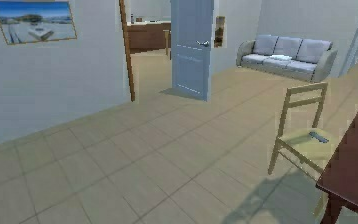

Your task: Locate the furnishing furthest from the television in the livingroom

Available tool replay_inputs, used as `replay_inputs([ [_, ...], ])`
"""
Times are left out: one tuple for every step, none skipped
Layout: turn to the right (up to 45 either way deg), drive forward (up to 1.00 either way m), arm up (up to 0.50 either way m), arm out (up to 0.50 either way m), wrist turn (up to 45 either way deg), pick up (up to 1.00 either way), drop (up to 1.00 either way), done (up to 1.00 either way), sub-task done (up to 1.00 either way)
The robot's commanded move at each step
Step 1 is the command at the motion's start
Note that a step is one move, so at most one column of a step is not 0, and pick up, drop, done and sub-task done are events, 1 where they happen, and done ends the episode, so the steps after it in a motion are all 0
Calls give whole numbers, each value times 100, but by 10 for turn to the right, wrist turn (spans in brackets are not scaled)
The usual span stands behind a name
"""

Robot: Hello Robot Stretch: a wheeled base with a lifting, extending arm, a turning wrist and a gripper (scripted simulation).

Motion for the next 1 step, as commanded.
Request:
replay_inputs([
  [60, 0, 0, 0, 0, 0, 0, 0, 0],
])
